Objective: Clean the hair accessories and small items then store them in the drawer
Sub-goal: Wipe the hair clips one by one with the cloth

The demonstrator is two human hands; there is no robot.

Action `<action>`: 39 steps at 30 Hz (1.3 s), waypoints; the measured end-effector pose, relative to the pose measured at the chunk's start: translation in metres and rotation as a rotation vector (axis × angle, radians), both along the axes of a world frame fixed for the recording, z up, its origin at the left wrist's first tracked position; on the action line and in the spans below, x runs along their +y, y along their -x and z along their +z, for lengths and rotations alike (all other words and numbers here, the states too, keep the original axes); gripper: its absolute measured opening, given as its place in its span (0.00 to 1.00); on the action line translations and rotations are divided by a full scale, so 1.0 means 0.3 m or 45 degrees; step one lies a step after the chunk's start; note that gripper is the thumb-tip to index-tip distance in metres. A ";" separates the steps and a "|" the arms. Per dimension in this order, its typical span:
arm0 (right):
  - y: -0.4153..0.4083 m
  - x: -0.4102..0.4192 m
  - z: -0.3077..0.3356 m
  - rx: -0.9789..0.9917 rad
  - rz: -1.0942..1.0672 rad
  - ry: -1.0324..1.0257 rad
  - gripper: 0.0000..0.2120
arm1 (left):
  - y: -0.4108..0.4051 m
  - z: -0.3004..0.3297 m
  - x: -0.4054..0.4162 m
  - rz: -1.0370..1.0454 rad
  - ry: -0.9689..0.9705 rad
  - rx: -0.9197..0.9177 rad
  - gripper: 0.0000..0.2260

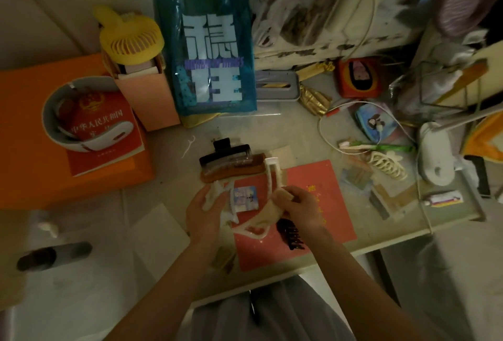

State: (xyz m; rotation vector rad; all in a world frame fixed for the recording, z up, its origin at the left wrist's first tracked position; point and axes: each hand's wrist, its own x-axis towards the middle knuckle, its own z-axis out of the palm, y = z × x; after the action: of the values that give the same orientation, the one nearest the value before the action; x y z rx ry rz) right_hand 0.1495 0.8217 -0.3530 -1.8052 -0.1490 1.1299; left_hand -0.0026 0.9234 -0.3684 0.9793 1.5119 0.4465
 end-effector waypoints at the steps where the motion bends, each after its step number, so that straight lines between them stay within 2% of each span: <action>1: -0.017 -0.013 0.014 0.008 -0.030 -0.023 0.05 | -0.015 0.013 -0.005 -0.032 -0.032 -0.013 0.23; 5: -0.111 -0.087 0.069 0.013 -0.190 -0.065 0.06 | -0.112 0.071 -0.039 -0.161 -0.112 -0.106 0.20; 8: -0.208 -0.163 0.082 -0.019 -0.247 -0.078 0.03 | -0.216 0.097 -0.087 -0.263 -0.146 -0.136 0.21; 12: -0.366 -0.264 0.085 -0.039 -0.306 -0.077 0.02 | -0.383 0.090 -0.178 -0.340 -0.173 -0.179 0.15; 16: -0.547 -0.360 0.068 -0.048 -0.266 -0.036 0.04 | -0.558 0.042 -0.293 -0.430 -0.237 -0.069 0.23; 21: -0.784 -0.481 0.031 -0.075 -0.118 0.052 0.06 | -0.790 -0.008 -0.427 -0.493 -0.235 0.076 0.13; 22: -0.821 -0.502 0.026 -0.065 -0.092 0.062 0.04 | -0.839 -0.016 -0.449 -0.512 -0.247 0.077 0.16; 26: -0.924 -0.564 0.002 -0.044 -0.041 0.076 0.03 | -1.004 -0.031 -0.504 -0.612 -0.253 0.084 0.37; 27: -0.941 -0.577 -0.009 -0.047 -0.030 0.081 0.03 | -1.034 -0.042 -0.512 -0.639 -0.260 0.101 0.34; 29: -0.963 -0.599 -0.025 -0.030 0.000 0.102 0.03 | -1.077 -0.046 -0.519 -0.709 -0.293 0.114 0.19; 30: -0.969 -0.610 -0.033 -0.010 0.003 0.110 0.03 | -1.091 -0.054 -0.520 -0.729 -0.322 0.109 0.17; 32: -0.978 -0.625 -0.049 0.039 -0.015 0.122 0.03 | -1.112 -0.083 -0.513 -0.772 -0.396 0.091 0.17; 36: -0.991 -0.636 -0.073 0.078 -0.044 0.136 0.03 | -1.148 -0.135 -0.485 -0.935 -0.568 0.078 0.26; 39: -0.988 -0.648 -0.083 0.093 -0.052 0.120 0.04 | -1.186 -0.149 -0.469 -1.039 -0.628 0.037 0.26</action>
State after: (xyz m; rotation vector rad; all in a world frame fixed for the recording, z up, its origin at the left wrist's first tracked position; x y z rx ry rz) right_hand 0.4460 0.6274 -0.3780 -1.8384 -0.0155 1.1896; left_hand 0.3532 0.7827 -0.4130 1.8785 0.9098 0.2043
